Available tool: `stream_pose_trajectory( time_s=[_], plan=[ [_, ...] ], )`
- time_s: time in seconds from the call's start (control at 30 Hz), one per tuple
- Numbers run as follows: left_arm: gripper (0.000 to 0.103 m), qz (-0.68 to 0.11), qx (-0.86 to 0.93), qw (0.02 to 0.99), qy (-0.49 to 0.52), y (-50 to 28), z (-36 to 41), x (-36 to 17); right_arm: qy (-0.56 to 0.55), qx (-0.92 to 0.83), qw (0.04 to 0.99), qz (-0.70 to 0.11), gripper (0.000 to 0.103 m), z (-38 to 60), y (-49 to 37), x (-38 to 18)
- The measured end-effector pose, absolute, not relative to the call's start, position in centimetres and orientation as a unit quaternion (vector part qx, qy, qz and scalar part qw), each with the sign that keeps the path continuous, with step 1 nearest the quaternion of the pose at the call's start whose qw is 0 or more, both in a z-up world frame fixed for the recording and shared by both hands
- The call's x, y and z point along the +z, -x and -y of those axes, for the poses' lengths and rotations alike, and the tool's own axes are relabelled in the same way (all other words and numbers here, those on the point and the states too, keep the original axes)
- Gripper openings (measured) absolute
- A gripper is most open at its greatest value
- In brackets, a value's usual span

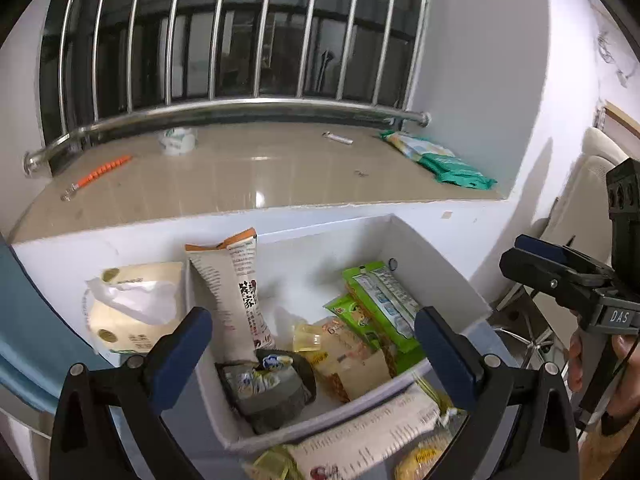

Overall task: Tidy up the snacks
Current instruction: 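Lower both items into the white box and open both grippers, then withdraw both grippers from the box back over the snack pile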

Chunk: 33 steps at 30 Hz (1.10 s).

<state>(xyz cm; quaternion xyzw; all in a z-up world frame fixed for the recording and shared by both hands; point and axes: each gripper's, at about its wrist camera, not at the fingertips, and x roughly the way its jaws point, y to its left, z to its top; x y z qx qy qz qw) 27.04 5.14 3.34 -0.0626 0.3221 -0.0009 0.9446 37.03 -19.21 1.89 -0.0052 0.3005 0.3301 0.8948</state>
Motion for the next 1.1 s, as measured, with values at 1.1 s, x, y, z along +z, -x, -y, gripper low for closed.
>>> stream_pose_trajectory(
  time_s=[1.1],
  plan=[
    [0.103,-0.272,-0.025,0.960,0.068,0.1,-0.9,2.1,0.079,0.427,0.826,-0.360,0.103,23.5,-13.7,-8.5]
  ],
)
